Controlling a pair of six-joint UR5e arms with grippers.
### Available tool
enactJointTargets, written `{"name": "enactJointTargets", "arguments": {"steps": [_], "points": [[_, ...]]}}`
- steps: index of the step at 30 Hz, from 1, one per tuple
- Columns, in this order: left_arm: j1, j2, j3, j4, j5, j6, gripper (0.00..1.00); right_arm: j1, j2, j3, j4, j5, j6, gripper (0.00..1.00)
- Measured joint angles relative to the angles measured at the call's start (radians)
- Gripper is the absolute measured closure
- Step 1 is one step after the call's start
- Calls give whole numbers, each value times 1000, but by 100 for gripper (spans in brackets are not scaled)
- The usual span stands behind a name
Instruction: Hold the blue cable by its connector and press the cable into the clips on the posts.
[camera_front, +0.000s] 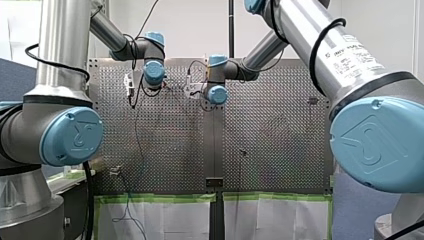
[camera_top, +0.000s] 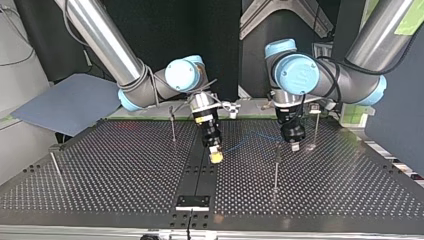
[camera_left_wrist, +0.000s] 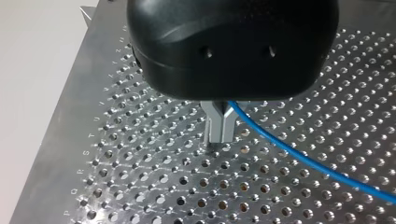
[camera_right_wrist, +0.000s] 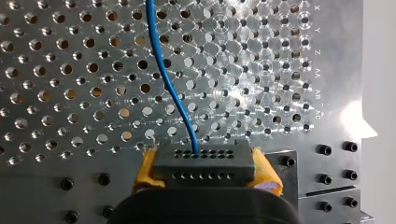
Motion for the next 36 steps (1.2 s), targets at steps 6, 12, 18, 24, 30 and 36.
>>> {"name": "enactJointTargets", "arguments": {"steps": [6, 12, 18, 24, 30, 36], "points": [[1, -3, -20, 18, 5, 0, 100, -1, 0, 0, 1, 0, 0, 100], [11, -4, -26, 61, 18, 8, 100, -4, 0, 0, 2, 2, 0, 100], [34, -7, -27, 83, 30, 23, 100, -4, 0, 0, 2, 2, 0, 100], [53, -23, -27, 86, 35, 29, 100, -5, 0, 0, 2, 3, -1, 100], [82, -29, -27, 92, 49, 48, 100, -5, 0, 0, 4, 5, -4, 100], [114, -29, -27, 93, 73, 70, 100, -6, 1, 0, 4, 10, -4, 100]]}}
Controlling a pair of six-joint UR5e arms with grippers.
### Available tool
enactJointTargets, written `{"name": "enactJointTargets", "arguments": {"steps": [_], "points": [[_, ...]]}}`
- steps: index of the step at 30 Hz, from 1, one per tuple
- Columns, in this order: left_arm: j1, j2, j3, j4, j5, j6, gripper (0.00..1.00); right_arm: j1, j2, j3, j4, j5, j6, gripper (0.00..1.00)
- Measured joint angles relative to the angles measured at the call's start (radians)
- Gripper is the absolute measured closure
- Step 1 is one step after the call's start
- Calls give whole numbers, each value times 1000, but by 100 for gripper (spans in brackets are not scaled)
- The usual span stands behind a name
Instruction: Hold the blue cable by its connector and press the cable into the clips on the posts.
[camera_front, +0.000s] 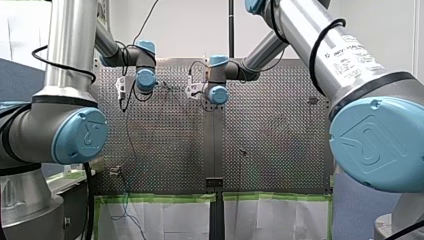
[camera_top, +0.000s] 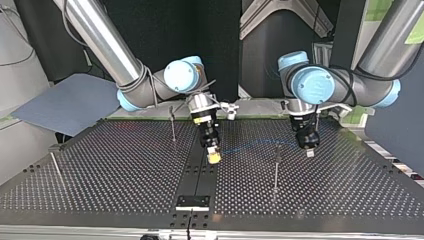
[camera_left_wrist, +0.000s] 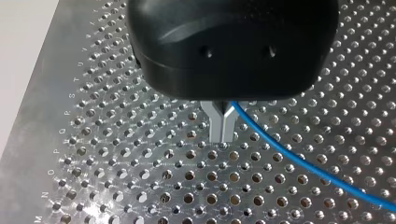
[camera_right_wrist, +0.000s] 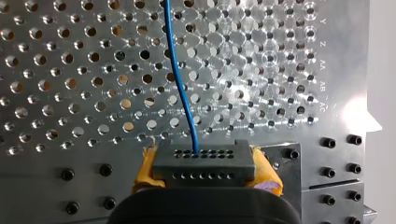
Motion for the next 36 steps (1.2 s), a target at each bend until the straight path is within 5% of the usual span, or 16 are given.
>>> {"name": "enactJointTargets", "arguments": {"steps": [17, 36], "points": [[4, -41, 9, -2, 88, 8, 100, -11, 3, 0, -2, 3, -2, 100], [11, -51, 99, -40, 104, -3, 100, -39, 6, -13, -7, 2, -1, 100]]}}
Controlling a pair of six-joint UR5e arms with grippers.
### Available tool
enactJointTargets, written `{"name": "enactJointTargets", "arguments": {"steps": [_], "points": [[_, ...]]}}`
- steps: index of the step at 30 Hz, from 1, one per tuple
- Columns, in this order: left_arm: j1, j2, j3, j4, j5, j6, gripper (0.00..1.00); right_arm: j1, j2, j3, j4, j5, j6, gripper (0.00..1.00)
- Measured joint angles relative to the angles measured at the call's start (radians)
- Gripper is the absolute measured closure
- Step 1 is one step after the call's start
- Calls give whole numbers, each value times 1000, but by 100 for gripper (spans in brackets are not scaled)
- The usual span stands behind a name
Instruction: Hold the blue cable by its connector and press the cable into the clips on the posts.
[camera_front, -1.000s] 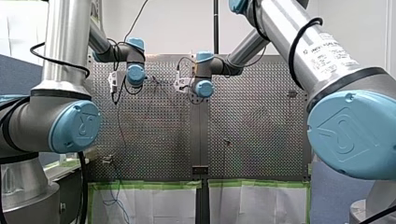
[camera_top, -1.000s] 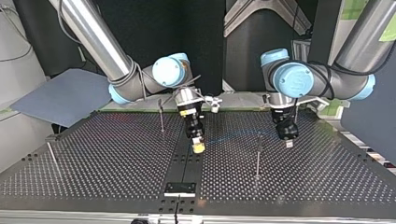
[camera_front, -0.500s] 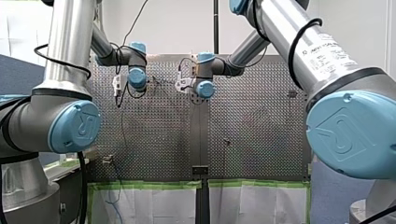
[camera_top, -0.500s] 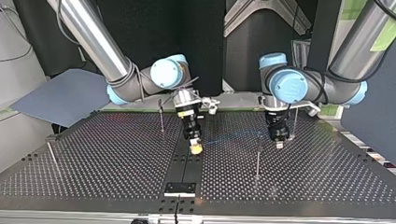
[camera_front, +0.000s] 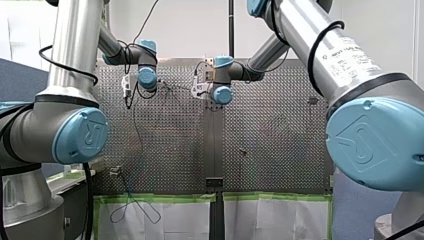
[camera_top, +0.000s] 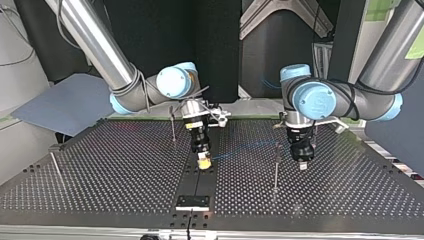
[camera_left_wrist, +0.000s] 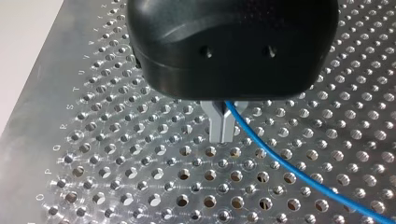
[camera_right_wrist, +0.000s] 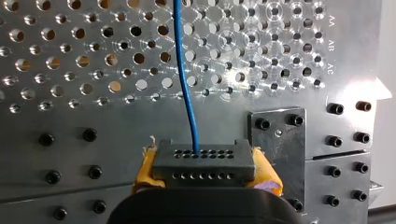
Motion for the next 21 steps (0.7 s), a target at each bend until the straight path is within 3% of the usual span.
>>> {"name": "enactJointTargets", "arguments": {"steps": [13, 21], "points": [[18, -11, 7, -8, 26, -6, 100, -31, 3, -37, 3, -2, 5, 100], [24, -25, 21, -33, 31, -6, 100, -36, 4, -38, 4, -4, 5, 100]]}}
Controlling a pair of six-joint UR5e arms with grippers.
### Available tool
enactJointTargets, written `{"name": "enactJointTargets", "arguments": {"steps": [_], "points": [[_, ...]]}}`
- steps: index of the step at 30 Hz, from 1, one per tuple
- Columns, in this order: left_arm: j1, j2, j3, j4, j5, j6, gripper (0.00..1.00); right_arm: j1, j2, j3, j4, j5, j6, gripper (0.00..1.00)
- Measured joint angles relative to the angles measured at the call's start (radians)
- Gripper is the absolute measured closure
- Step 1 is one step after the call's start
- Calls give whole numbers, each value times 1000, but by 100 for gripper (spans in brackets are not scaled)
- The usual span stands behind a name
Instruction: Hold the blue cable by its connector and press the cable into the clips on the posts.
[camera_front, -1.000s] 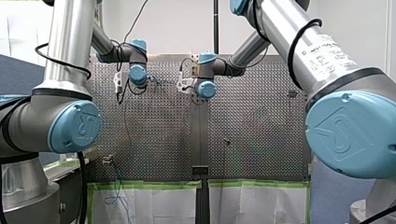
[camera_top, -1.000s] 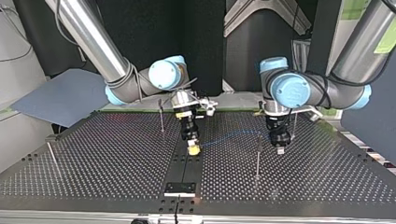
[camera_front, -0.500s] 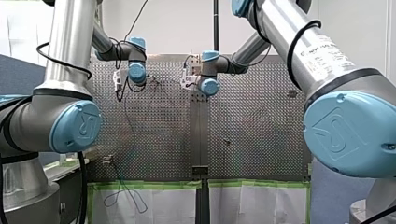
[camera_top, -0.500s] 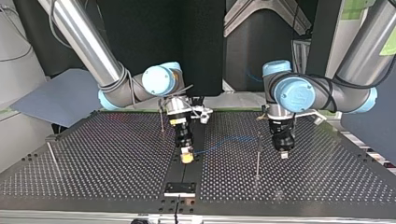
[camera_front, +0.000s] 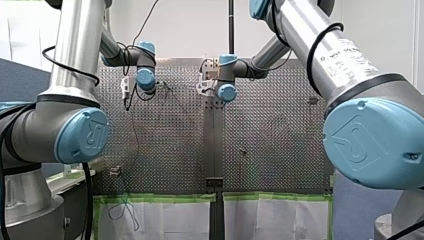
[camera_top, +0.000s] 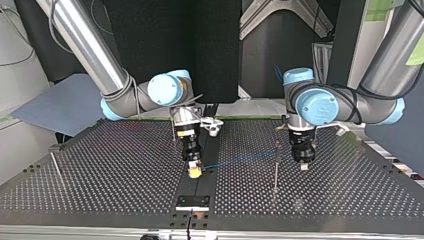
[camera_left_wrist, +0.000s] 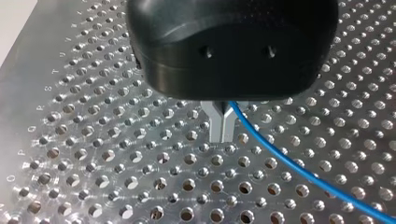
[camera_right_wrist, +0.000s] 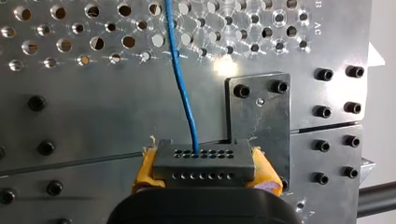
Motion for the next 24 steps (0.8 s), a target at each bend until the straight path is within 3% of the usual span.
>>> {"name": "enactJointTargets", "arguments": {"steps": [9, 17, 19, 21, 22, 23, 24], "points": [[9, 0, 1, -18, -7, -3, 100, 0, 0, 0, 6, -1, 0, 100], [12, 0, 1, -49, -30, 22, 100, 4, 0, 0, 14, 1, -1, 100], [12, 0, 1, -59, -33, 22, 95, 5, 0, 0, 15, 1, -1, 100], [13, 0, 1, -64, -30, 19, 73, 5, 0, 0, 15, 1, -1, 100], [14, 0, 1, -65, -25, 17, 73, 6, 0, 0, 15, 1, -2, 100], [14, 0, 1, -66, -21, 16, 48, 6, 0, 0, 15, 1, -2, 100], [14, 0, 1, -67, -16, 15, 38, 6, 0, 0, 16, 1, -2, 100]]}}
